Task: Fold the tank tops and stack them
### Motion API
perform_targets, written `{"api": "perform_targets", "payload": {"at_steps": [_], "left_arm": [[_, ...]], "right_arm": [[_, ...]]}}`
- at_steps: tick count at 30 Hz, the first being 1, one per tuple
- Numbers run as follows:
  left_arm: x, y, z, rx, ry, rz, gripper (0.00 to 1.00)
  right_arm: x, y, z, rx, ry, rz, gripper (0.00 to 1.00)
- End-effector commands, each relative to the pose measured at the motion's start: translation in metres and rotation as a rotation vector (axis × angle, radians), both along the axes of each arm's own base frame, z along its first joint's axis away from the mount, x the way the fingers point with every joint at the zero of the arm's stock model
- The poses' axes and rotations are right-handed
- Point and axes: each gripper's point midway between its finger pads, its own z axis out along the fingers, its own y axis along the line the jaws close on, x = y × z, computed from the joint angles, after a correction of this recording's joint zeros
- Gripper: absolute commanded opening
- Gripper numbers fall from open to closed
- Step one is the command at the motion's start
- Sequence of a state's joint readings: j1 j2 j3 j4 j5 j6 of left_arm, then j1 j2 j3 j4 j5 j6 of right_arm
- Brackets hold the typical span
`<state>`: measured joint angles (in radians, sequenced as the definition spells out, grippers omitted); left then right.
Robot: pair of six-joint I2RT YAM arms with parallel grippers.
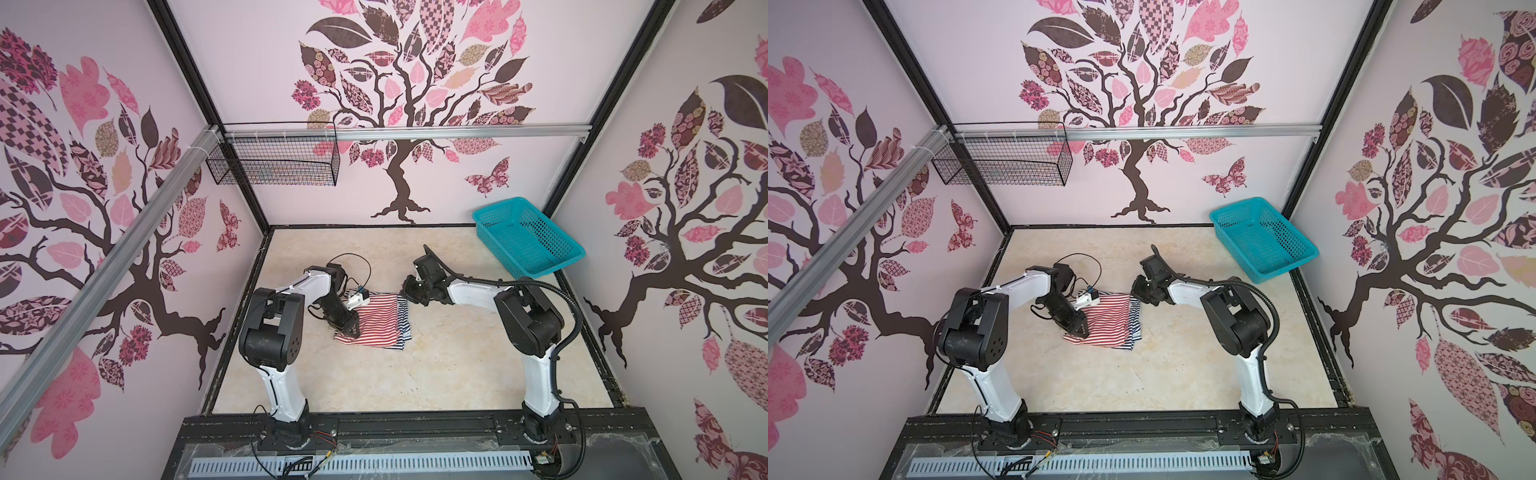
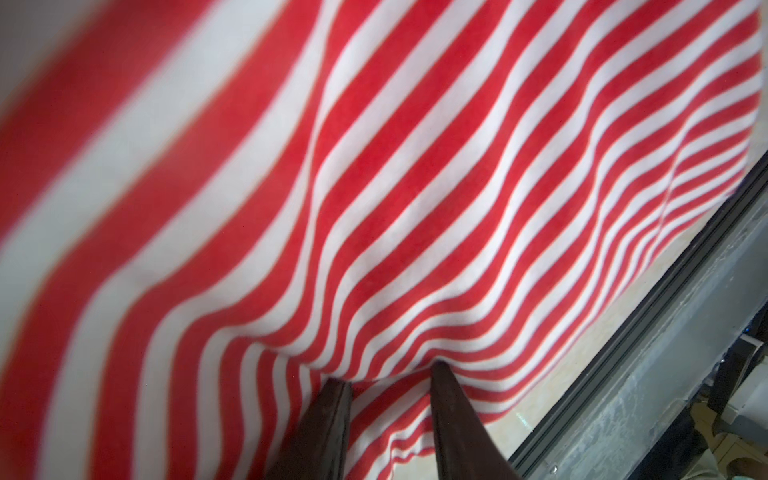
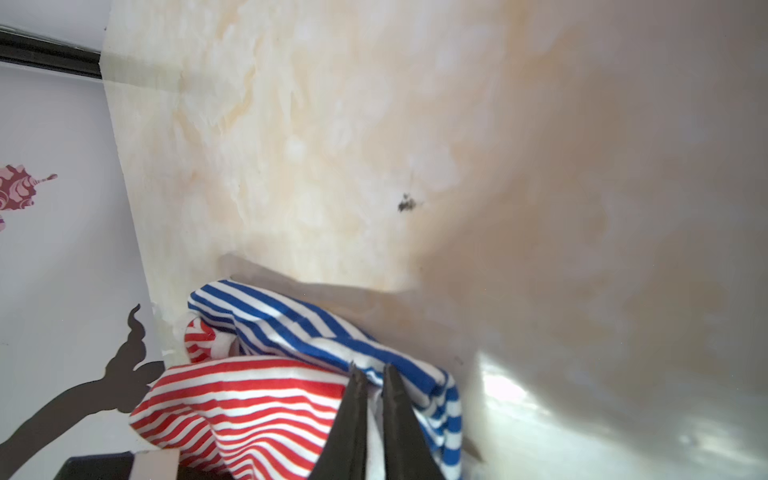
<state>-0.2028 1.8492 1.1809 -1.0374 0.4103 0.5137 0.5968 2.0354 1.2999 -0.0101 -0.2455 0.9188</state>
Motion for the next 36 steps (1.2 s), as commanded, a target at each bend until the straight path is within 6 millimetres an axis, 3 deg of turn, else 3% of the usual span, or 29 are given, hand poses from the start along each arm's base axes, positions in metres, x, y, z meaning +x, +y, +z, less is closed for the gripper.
{"api": "perform_targets", "payload": {"at_steps": [1,4,8,13,16,23,29,33,36], "left_arm": [[0.011,-0.001,0.012,0.003,-0.06,0.036,0.4],[0.035,-0.001,0.044,-0.021,-0.164,0.079,0.42],[0.073,0.009,0.061,-0.016,-0.254,0.135,0.43],[0.113,0.024,0.049,-0.036,-0.202,0.214,0.43],[0.122,0.023,0.037,-0.038,-0.161,0.224,0.42],[0.134,0.019,0.011,-0.009,-0.125,0.214,0.43],[0.157,0.025,-0.012,0.092,-0.198,0.232,0.43],[0.169,0.022,-0.013,0.088,-0.233,0.243,0.43],[0.18,0.017,-0.006,0.053,-0.258,0.257,0.43]], "right_arm": [[-0.023,0.012,0.048,0.036,-0.08,0.083,0.21],[-0.052,0.022,0.068,0.052,-0.107,0.118,0.27],[-0.094,0.043,0.069,0.073,-0.098,0.178,0.28],[-0.139,0.064,0.043,0.088,-0.037,0.242,0.27],[-0.155,0.061,0.023,0.074,0.003,0.248,0.26],[-0.155,0.029,-0.017,-0.032,0.059,0.186,0.23],[-0.14,-0.007,-0.049,-0.107,0.107,0.129,0.22],[-0.125,-0.023,-0.055,-0.14,0.098,0.117,0.22],[-0.11,-0.025,-0.054,-0.143,0.089,0.126,0.23]]}}
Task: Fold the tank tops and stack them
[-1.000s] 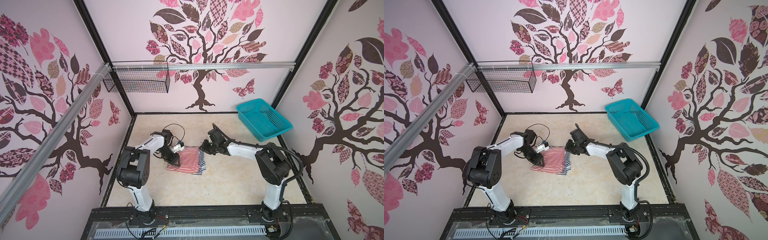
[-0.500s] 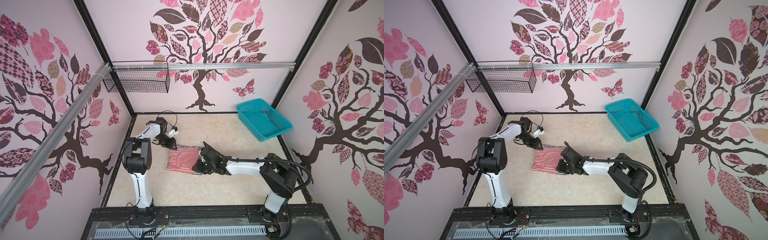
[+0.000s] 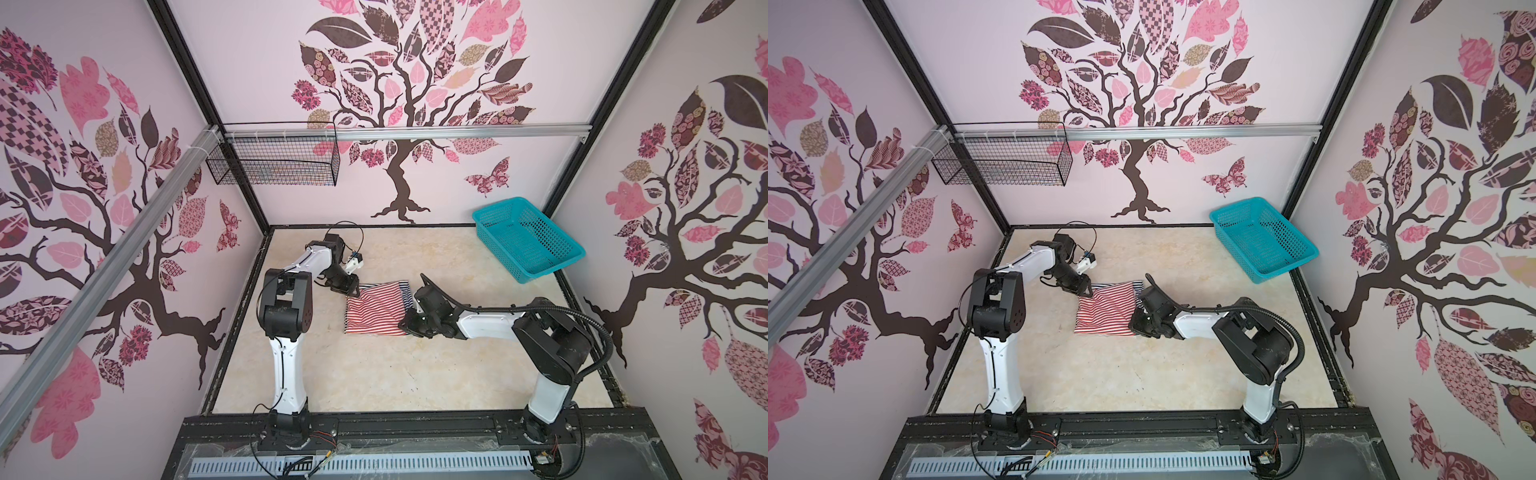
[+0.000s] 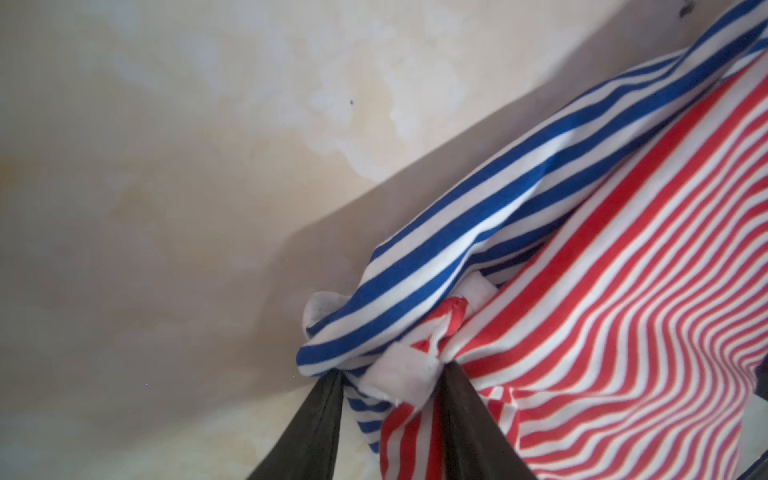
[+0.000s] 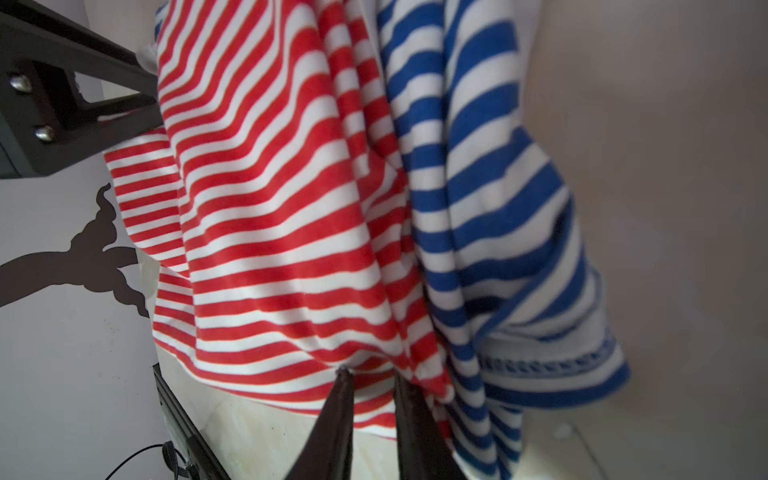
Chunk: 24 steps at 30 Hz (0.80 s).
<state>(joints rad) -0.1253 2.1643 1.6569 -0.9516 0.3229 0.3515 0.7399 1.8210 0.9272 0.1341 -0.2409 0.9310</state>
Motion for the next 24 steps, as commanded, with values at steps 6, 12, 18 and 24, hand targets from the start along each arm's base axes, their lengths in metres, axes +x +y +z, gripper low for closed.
{"api": "perform_targets", "payload": {"at_steps": [6,12,18,24], "left_arm": [[0.044,-0.002,0.041,-0.08,-0.163,0.09,0.43],[0.046,0.018,0.124,-0.147,-0.357,0.193,0.49],[0.013,0.046,0.175,-0.144,-0.504,0.3,0.6],[-0.019,0.101,0.157,-0.174,-0.632,0.473,0.76]], "right_arm": [[0.009,0.002,0.021,0.022,-0.051,0.085,0.39],[0.007,-0.006,0.102,0.059,-0.232,0.127,0.78],[0.008,-0.071,0.146,-0.136,-0.376,0.014,0.98],[0.025,-0.212,0.152,-0.318,-0.457,-0.272,1.0]]}}
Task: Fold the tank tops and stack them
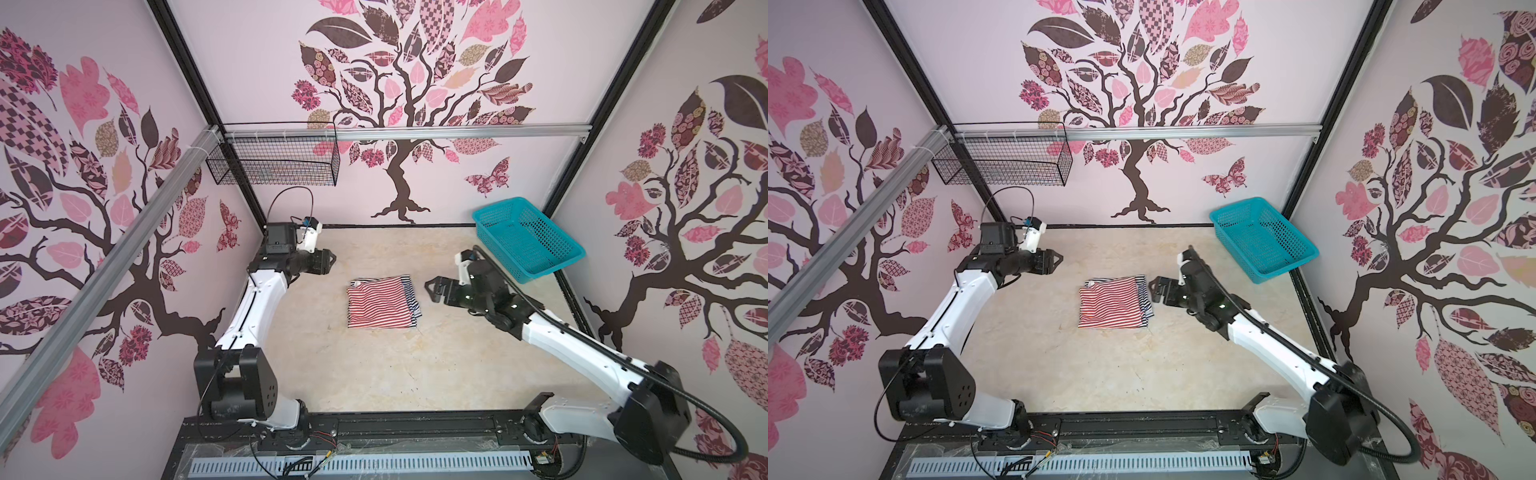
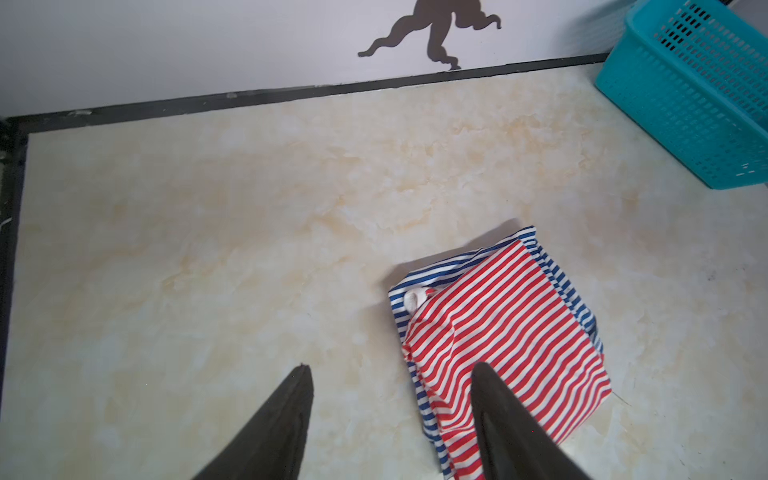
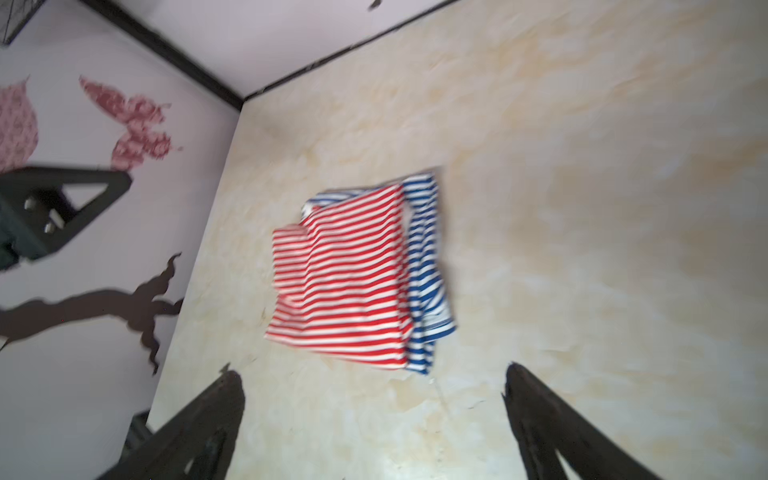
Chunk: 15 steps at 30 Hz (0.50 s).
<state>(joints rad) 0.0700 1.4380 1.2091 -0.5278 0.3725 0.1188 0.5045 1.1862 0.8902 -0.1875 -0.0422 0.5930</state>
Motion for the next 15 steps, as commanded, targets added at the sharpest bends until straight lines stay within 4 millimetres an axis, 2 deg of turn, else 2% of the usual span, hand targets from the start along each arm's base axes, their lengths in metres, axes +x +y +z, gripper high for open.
{"api": "perform_targets", "payload": {"at_steps": [1,2,3,6,9,12,15], "left_arm": [[-0.006,0.035,-0.037,-0.041,-0.03,0.131,0.83],[-0.01,0.043,-0.047,-0.037,-0.041,0.164,0.9],[-0.016,0.047,-0.059,-0.028,-0.035,0.173,0.94],[-0.028,0.044,-0.088,-0.032,-0.045,0.158,0.98],[-0.035,0.037,-0.107,-0.068,-0.056,0.148,0.98],[-0.033,0.037,-0.122,-0.083,-0.069,0.158,0.98],[-0.024,0.045,-0.123,-0.062,-0.107,0.193,0.98]], "right_arm": [[-0.001,-0.096,-0.027,-0.16,0.041,-0.212,1.0],[0.0,-0.123,-0.033,-0.18,0.051,-0.274,1.0],[0.0,-0.144,-0.036,-0.206,0.038,-0.318,1.0],[-0.003,-0.193,-0.041,-0.332,0.004,-0.476,1.0],[-0.002,-0.211,-0.047,-0.398,-0.048,-0.541,1.0],[0.001,-0.221,-0.051,-0.46,-0.138,-0.572,1.0],[0.005,-0.226,-0.054,-0.49,-0.204,-0.588,1.0]]}}
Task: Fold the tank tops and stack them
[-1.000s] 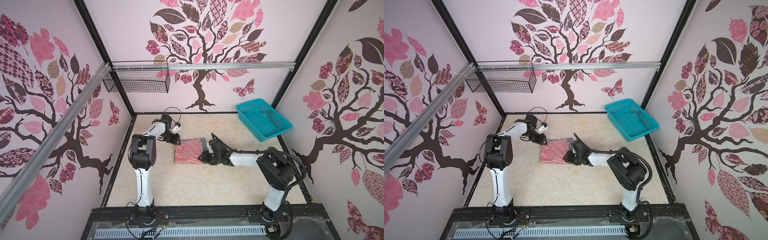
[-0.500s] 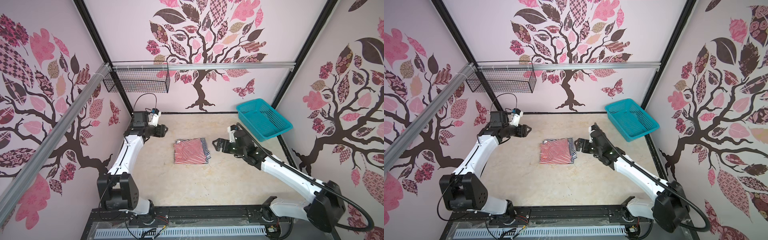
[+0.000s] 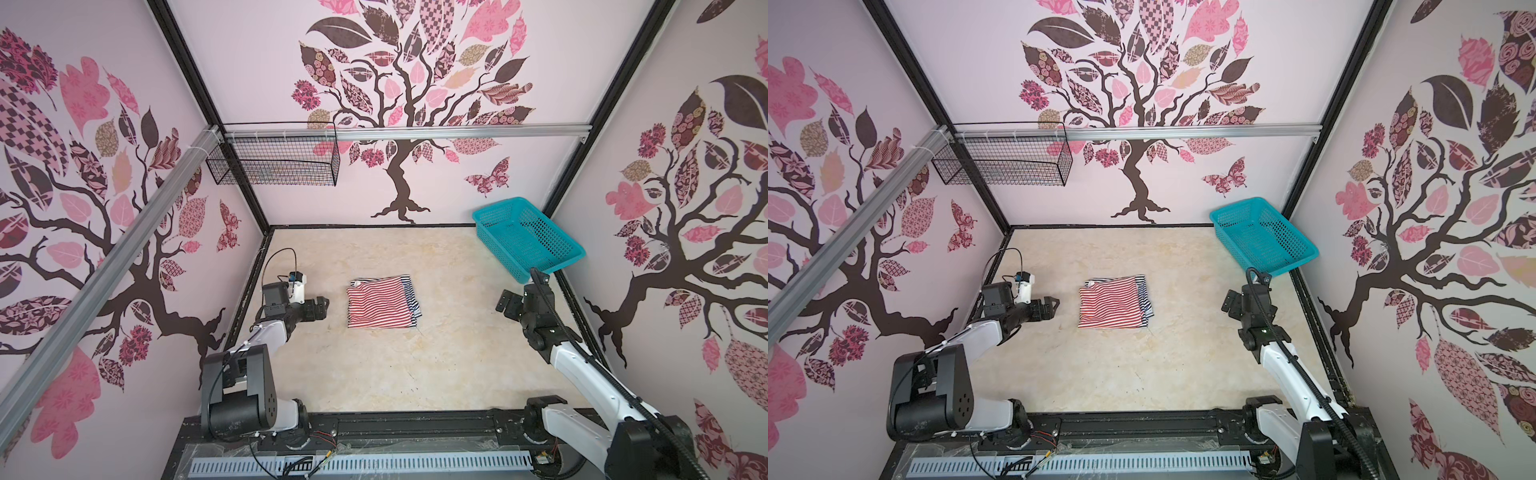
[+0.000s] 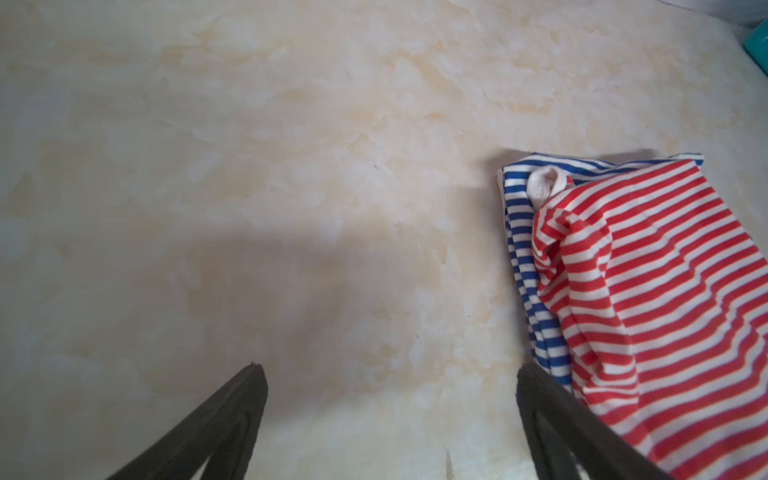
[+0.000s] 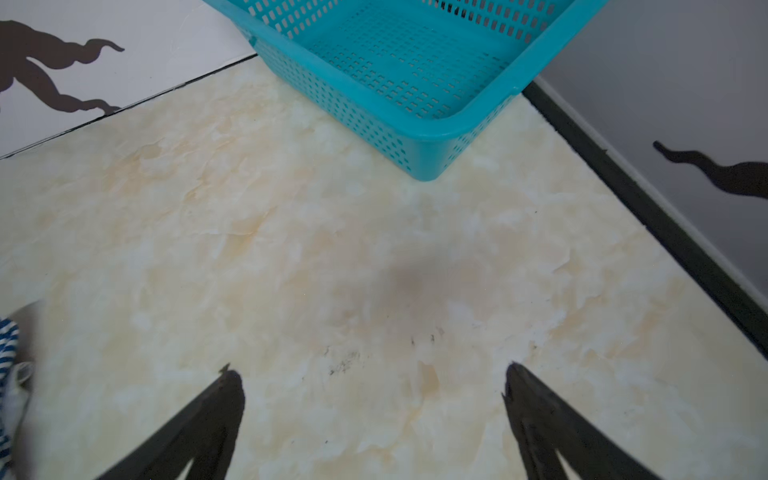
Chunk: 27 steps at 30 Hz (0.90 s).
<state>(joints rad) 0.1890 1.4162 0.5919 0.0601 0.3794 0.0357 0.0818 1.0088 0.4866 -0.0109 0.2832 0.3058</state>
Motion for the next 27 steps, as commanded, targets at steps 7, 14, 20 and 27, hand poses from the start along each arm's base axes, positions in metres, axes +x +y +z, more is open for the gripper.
{"api": "perform_targets", "payload": {"at_steps": [7,14,20,27], "left_arm": [[0.025,0.026,0.041,0.151,-0.311,0.11,0.98],[0.041,0.018,0.043,0.055,-0.333,0.114,0.98],[0.04,-0.006,0.036,0.137,-0.408,0.062,0.98],[0.037,-0.008,0.036,0.147,-0.425,0.06,0.98]], "right_arm": [[0.033,-0.014,0.006,-0.177,-0.181,0.013,1.0],[0.046,-0.005,-0.004,-0.162,-0.265,0.092,1.0],[0.05,0.002,0.004,-0.165,-0.347,0.135,1.0],[0.058,0.008,0.004,-0.146,-0.392,0.16,1.0]]}}
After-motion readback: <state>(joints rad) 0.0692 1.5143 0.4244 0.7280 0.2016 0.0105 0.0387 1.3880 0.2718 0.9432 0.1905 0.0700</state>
